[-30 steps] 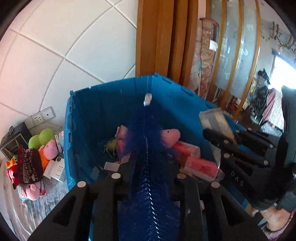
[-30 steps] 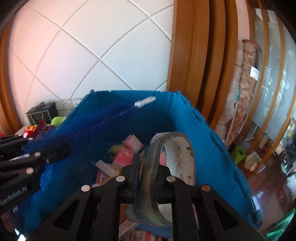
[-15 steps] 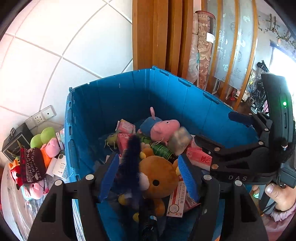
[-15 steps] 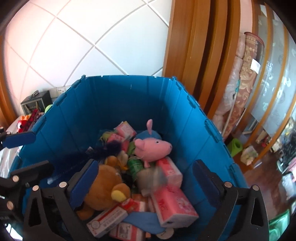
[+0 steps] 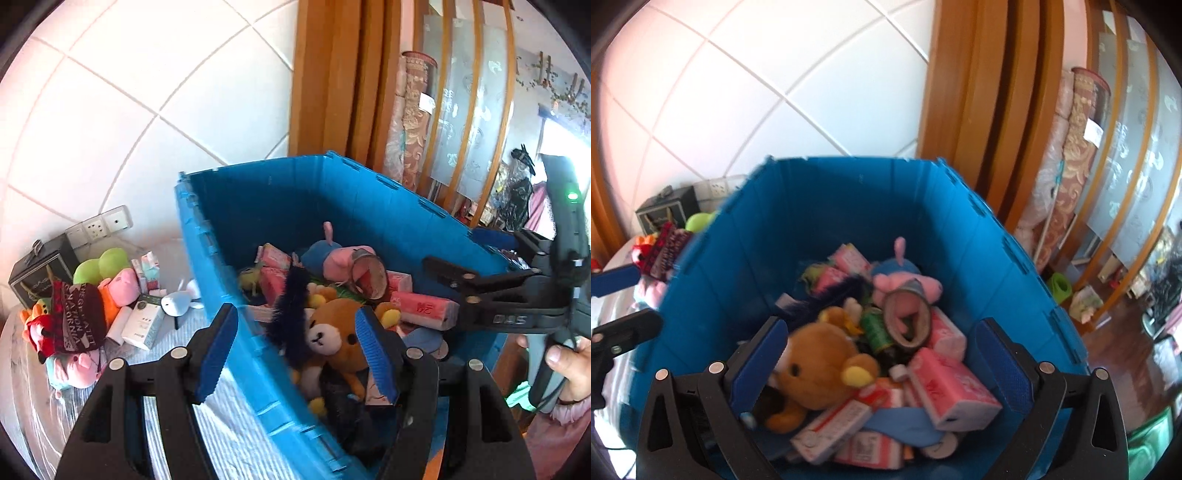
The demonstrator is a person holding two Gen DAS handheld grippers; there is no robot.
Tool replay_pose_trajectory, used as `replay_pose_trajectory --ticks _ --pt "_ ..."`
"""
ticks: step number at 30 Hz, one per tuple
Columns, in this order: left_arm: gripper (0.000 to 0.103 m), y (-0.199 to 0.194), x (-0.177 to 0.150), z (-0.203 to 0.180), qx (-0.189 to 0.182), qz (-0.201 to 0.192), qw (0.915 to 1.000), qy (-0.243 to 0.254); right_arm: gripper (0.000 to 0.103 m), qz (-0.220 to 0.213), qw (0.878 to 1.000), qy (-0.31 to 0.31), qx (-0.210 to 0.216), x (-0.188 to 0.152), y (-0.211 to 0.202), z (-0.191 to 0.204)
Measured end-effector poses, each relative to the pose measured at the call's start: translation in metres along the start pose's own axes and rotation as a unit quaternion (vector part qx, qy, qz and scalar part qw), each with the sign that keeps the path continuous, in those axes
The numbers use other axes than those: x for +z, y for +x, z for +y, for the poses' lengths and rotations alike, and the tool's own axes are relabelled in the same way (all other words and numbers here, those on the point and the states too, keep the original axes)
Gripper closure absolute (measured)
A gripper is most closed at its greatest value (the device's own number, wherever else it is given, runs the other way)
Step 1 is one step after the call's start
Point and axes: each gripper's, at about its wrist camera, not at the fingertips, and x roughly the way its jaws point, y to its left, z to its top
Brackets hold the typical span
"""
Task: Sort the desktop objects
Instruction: 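Move both grippers back to the pile on the bed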
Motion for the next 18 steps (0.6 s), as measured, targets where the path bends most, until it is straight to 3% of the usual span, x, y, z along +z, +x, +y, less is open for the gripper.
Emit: replay_pose_trajectory --ticks 12,18 --pt "0.038 -0.038 -0.050 0.174 0.056 0.014 0.9942 -0.091 0.000 -0.101 0.992 -0.011 0.077 0.037 -0.061 0.148" --pt "0.038 -0.048 -0.080 0.272 0.098 0.026 0.9845 -0.143 0.000 -0.091 0.988 -0.034 0.122 0.052 -0.045 0.234"
